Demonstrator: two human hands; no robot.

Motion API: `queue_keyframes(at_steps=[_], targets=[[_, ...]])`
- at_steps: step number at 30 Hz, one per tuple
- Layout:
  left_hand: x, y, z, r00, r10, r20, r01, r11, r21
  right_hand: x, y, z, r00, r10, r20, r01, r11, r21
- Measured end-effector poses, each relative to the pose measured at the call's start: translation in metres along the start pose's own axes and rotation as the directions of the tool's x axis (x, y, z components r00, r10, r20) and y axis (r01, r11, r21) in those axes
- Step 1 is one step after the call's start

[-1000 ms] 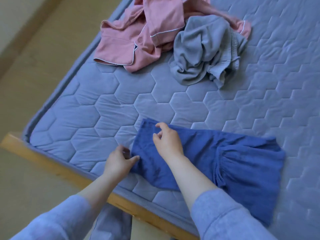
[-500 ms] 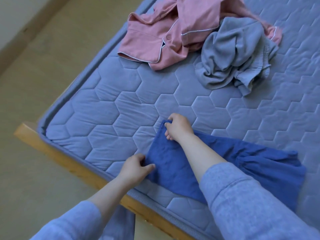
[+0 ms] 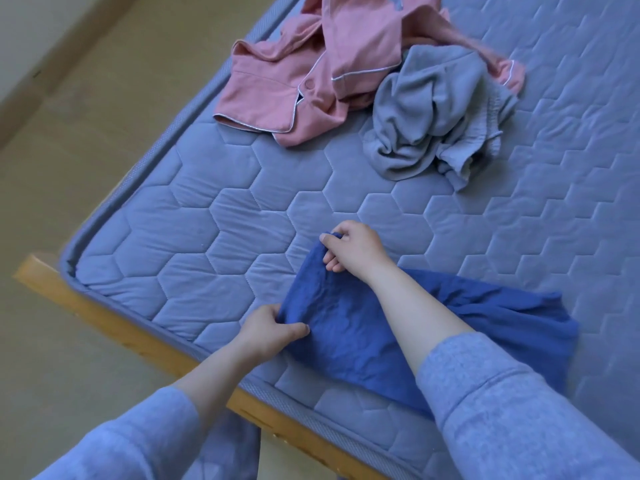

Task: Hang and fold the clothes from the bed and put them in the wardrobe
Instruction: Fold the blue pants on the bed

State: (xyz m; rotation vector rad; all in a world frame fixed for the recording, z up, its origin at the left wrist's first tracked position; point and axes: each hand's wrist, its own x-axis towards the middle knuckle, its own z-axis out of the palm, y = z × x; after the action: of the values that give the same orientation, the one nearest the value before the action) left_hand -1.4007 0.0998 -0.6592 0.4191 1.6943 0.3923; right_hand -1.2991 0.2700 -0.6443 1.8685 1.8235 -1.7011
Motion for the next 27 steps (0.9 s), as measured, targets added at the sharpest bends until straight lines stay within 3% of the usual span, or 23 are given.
queue_keyframes(at_steps=[4,12,19,27], targets=[[-0.025,0.021,0.004,0.995,0.104,0.005,-0.104,0.994,0.019,-0.022,-0.006,-0.032,0.997,-0.006,-0.073,0.010,0.999,0.052],[-0.073,0.084,0.067,0.959,0.279,0.050,-0.282,0.957,0.073,-0.072,0.010,-0.125,0.976,-0.056,-0.209,0.041,0.996,-0.078],[-0.092,0.117,0.169,0.929,0.332,0.163,-0.347,0.935,0.077,-0.115,0.072,-0.213,0.955,-0.087,-0.284,0.059,0.992,-0.108],[-0.097,0.131,0.281,0.904,0.365,0.223,-0.415,0.875,0.250,-0.145,0.166,-0.283,0.925,-0.021,-0.378,0.021,1.000,-0.006]])
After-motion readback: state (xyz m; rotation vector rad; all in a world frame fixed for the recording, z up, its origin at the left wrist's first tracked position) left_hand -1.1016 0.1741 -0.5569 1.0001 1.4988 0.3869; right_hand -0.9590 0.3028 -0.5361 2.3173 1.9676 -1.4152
